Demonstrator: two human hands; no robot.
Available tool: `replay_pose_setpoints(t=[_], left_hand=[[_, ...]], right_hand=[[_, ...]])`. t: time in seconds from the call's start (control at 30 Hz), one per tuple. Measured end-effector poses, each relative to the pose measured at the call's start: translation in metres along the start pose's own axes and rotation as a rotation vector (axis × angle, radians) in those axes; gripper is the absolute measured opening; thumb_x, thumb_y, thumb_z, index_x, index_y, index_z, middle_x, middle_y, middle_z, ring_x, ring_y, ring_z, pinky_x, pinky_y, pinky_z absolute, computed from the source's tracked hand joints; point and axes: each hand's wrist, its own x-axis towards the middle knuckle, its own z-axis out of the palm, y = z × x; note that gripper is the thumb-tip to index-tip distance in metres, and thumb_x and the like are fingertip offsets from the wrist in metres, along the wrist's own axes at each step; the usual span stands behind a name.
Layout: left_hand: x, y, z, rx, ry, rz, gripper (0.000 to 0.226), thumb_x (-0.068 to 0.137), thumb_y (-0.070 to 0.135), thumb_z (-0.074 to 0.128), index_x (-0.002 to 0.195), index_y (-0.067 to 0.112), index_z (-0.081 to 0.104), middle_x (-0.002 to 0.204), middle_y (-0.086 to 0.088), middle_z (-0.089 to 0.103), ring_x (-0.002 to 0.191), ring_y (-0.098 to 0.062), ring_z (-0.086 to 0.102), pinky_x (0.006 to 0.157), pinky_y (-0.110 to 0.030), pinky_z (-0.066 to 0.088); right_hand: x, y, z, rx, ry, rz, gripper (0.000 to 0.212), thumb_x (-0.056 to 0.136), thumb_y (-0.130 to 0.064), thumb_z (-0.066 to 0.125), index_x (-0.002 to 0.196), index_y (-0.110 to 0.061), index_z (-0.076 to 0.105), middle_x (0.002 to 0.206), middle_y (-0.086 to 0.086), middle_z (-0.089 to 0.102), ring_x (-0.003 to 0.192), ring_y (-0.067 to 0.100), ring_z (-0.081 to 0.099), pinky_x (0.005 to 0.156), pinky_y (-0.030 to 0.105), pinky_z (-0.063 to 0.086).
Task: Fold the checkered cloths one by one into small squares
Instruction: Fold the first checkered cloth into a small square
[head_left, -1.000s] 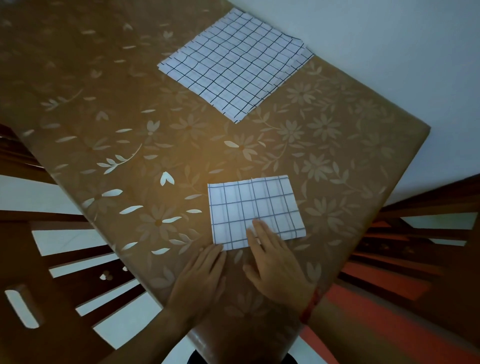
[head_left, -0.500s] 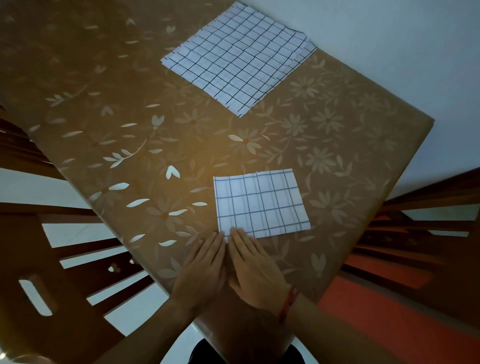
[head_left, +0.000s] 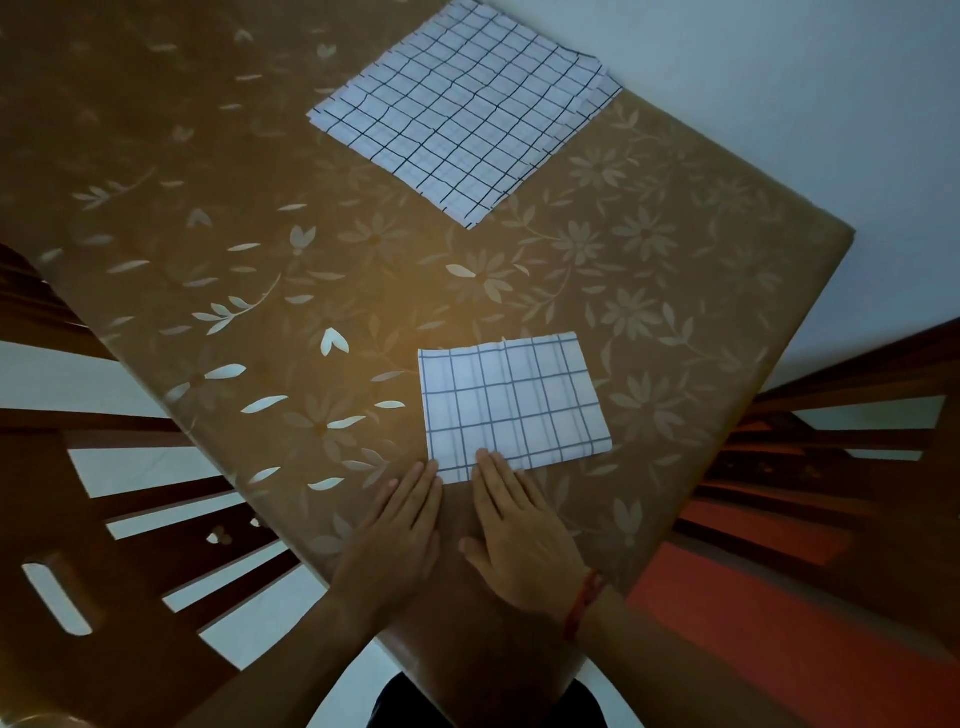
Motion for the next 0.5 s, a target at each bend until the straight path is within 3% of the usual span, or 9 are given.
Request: replay_pose_setpoints(t=[0.17,0.33,0.5], left_hand=[[0.0,0.0,-0.001,-0.038,-0.046,-0.032,0.052,0.093,0.025,0.034,0.133,-0.003,0.051,0.146,-0.017,0.041,0.138,-0.026,0.035,0.114,-0.04,0.018],[0.0,0.003,-0.001,-0.062,-0.101,-0.07,0.056,0.1,0.027,0.018,0.135,-0.004,0.048,0.146,-0.018,0.041,0.137,-0.028,0.036,0.116,-0.039,0.014],[-0.001,0.006,-0.004,-0.079,-0.144,-0.096,0.059,0.102,0.03,0.013,0.135,-0.004,0.048,0.145,-0.019,0.043,0.137,-0.03,0.037,0.117,-0.038,0.011]], right_hand=[[-0.017,0.044,-0.007,-0.062,-0.017,0.11,0.078,0.092,-0.058,0.032,0.149,-0.003,0.023,0.158,0.015,0.016,0.147,0.025,0.011,0.115,0.047,0.026],[-0.032,0.087,-0.012,-0.069,-0.037,0.24,0.091,0.089,-0.067,-0.005,0.151,-0.002,0.012,0.159,0.014,0.001,0.148,0.024,0.001,0.12,0.042,0.005],[-0.032,0.09,-0.01,-0.094,-0.023,0.263,0.083,0.094,-0.061,0.014,0.15,0.0,0.017,0.158,0.017,0.008,0.147,0.027,0.008,0.116,0.042,0.006]])
